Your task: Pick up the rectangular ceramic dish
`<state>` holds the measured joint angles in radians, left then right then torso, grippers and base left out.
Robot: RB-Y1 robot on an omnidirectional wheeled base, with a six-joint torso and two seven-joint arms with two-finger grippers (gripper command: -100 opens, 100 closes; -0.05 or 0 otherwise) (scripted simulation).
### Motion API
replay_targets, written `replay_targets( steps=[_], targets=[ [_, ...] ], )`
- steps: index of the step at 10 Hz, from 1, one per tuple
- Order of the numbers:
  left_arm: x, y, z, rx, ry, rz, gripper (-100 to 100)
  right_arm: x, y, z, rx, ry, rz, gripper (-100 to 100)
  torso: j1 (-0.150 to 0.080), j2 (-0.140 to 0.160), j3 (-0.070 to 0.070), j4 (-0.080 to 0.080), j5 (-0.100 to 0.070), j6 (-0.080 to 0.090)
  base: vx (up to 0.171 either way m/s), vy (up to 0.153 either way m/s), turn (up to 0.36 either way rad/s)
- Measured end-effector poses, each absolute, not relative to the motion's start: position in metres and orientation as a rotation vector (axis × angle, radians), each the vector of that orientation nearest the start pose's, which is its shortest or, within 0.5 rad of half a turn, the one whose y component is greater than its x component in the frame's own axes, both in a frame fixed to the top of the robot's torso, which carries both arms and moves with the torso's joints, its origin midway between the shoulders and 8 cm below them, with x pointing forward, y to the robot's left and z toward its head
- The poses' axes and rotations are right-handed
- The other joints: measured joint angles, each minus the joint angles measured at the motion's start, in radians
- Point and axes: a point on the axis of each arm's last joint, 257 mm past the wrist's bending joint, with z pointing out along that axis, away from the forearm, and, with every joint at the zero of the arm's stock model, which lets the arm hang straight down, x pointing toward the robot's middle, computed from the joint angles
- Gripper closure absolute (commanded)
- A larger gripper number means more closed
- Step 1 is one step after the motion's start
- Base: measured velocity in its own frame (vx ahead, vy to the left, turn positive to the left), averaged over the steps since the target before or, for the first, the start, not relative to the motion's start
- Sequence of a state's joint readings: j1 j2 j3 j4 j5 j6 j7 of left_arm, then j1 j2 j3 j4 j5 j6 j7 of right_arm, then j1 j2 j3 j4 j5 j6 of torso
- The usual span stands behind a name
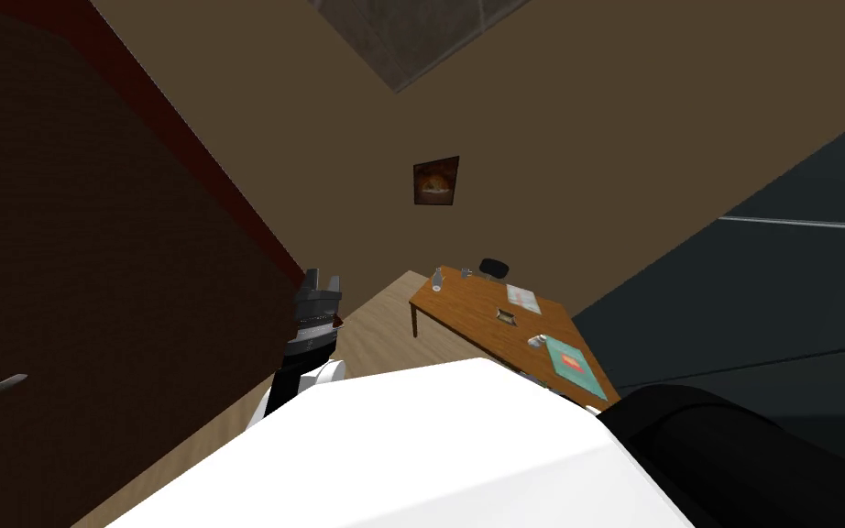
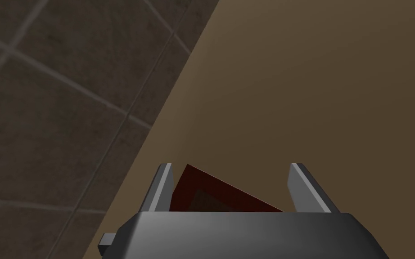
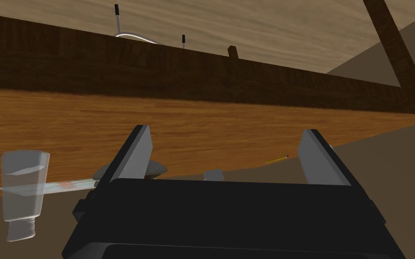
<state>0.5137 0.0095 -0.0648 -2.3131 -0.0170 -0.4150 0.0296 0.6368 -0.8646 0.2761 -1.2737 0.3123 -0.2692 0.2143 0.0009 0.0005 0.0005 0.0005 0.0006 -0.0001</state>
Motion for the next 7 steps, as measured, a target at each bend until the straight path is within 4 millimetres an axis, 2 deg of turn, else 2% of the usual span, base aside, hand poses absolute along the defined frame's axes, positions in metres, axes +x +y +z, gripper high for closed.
replay_targets(
  steps=[4, 5, 7],
  targets=[
    [0.354, 0.258, 0.018, -0.714, 0.668, -1.364, 0, 0.096, -0.532, -0.509, 0.236, 2.572, -0.025, -100, 0.000, -0.001, -0.001, 0.000, 0.000, 0.000, 0.043, 0.021, 0.220],
    [0.354, 0.258, 0.018, -0.714, 0.668, -1.364, 0, 0.092, -0.539, -0.512, 0.216, 2.589, -0.054, -100, -0.001, -0.001, -0.001, 0.000, 0.000, 0.001, 0.014, -0.004, 0.008],
    [0.354, 0.258, 0.018, -0.714, 0.668, -1.364, 0, 0.072, -0.561, -0.515, 0.187, 2.632, -0.116, -100, -0.001, 0.000, 0.000, 0.000, 0.000, 0.000, 0.032, 0.001, 0.212]
  ],
)
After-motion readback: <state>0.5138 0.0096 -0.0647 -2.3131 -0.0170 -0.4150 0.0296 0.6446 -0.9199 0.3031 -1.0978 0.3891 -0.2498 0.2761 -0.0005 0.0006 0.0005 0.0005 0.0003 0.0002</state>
